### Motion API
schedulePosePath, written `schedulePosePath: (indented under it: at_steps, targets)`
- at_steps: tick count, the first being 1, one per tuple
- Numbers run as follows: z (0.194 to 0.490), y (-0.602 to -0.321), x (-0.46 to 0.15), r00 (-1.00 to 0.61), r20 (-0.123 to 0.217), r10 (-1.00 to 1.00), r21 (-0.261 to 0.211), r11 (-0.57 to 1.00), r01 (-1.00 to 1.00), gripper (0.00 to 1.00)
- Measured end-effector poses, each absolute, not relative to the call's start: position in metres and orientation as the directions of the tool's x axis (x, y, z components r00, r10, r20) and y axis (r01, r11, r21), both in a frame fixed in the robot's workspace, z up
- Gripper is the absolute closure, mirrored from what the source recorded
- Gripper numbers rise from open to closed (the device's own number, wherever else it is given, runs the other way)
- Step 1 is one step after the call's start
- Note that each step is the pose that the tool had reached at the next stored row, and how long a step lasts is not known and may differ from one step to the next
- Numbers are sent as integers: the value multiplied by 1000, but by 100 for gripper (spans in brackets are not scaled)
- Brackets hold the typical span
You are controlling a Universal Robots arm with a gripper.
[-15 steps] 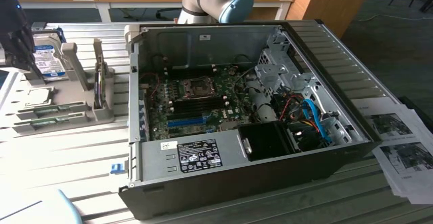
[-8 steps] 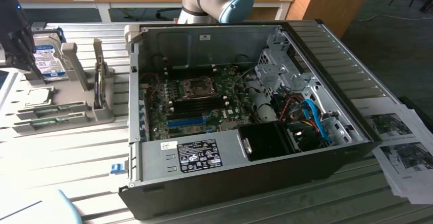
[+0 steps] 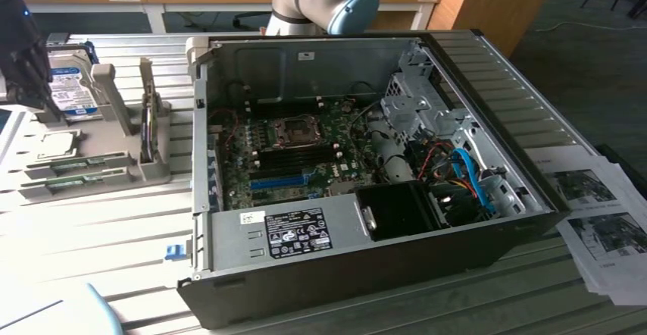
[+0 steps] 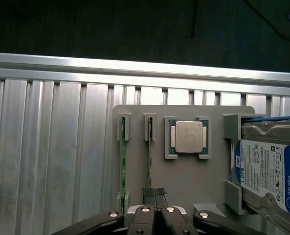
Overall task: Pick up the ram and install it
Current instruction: 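Pick up the ram and move it above insertion slot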
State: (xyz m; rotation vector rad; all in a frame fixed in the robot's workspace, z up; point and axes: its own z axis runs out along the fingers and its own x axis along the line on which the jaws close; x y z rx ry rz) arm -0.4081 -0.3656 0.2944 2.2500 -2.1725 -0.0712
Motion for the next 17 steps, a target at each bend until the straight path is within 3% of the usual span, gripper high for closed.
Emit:
schedulePosePath:
  at_steps: [17]
  targets:
    - [294,-390,-408,34,-24,-999,41,-35,-999,91]
